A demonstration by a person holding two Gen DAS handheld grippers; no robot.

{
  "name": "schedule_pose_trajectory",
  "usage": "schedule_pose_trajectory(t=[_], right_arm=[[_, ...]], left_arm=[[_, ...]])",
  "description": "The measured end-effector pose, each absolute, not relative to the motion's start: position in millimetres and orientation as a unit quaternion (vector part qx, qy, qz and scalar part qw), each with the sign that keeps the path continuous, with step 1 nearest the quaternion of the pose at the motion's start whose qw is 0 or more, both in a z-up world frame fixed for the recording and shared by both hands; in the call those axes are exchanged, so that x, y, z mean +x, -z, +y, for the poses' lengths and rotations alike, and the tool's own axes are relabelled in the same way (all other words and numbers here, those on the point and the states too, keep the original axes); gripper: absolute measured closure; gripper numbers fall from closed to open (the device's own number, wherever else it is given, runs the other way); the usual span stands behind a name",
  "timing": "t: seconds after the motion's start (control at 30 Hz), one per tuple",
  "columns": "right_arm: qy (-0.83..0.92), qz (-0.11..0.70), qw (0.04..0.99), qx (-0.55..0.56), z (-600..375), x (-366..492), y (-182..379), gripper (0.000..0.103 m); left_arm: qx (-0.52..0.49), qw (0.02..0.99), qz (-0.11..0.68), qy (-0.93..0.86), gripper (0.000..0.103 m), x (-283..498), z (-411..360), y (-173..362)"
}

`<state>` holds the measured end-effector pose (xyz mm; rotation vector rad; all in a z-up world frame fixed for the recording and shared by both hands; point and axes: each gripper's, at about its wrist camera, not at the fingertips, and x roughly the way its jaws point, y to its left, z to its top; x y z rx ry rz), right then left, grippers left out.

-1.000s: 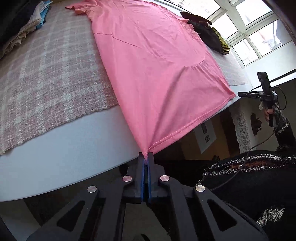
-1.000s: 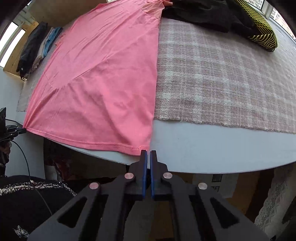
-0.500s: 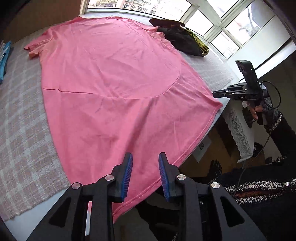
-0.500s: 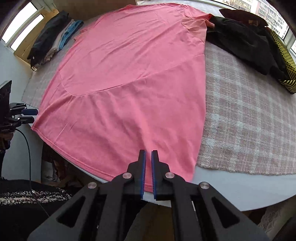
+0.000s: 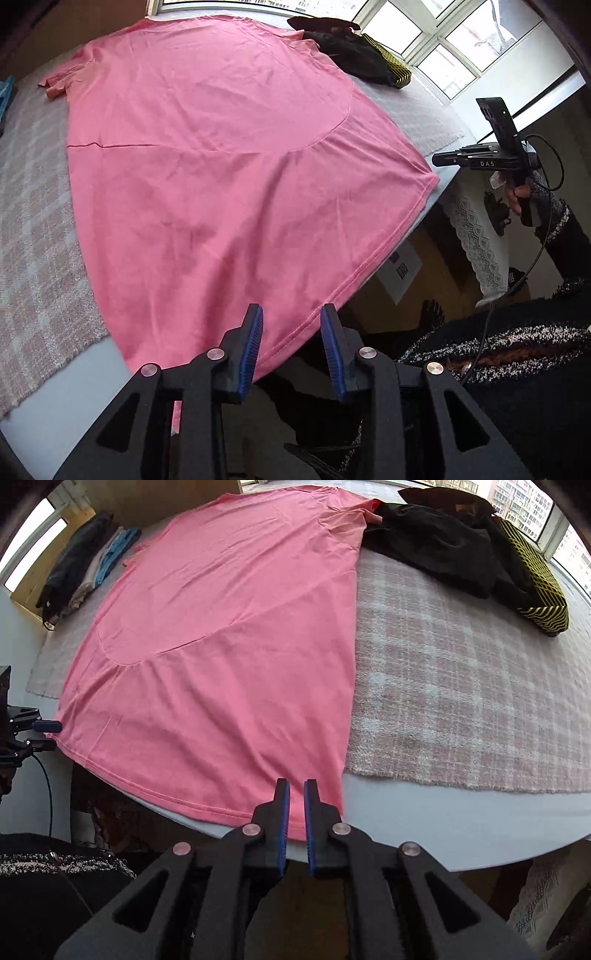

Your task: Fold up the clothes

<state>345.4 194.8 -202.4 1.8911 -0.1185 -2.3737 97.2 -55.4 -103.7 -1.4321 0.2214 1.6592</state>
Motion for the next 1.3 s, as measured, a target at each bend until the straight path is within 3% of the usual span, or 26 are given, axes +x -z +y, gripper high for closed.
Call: schedule_pose_trajectory(t=[0.03,0.13,0.2,0.63,0.8,0.97,1.1,1.3], right_arm=[[0.783,-0.039,0.061,0.618,189.0,344.2,201.5,0.083],[0.770,-0.013,0.066,0.634,181.2,345.4,213.3,0.082],[0.766,-0.006,0.062,0.640,183.7,349.7,216.0,0.080],[0.806,-0.061,0.090,0.581,172.8,334.5,129.6,0.077],[0.833,-0.011,0.160,0.529,118.5,247.8,68.2,0.056],[0.846,0.077,0.224,0.477,27.9,127.7,42.9,0.047],[0.822,0.100,0.249,0.502,-52.7,11.5,63.1,0.044],[0.785,0.132,0.240,0.556,-154.6,-119.9,141.0,0.044]], left_arm=[[-0.575,0.451,0.082,-0.678,0.072,94.5,-54.0,102.4],[-0.585,0.455,0.112,-0.662,0.072,103.6,-45.8,114.8],[-0.578,0.458,0.124,-0.664,0.066,112.2,-51.4,112.1],[-0.587,0.306,0.026,-0.749,0.062,91.1,-152.9,96.9],[-0.581,0.290,0.026,-0.760,0.062,101.2,-147.2,106.4],[-0.566,0.238,-0.010,-0.789,0.059,101.3,-149.3,107.8],[-0.565,0.194,-0.047,-0.801,0.059,99.4,-145.6,111.2],[-0.568,0.151,-0.061,-0.807,0.057,104.0,-128.4,118.0]])
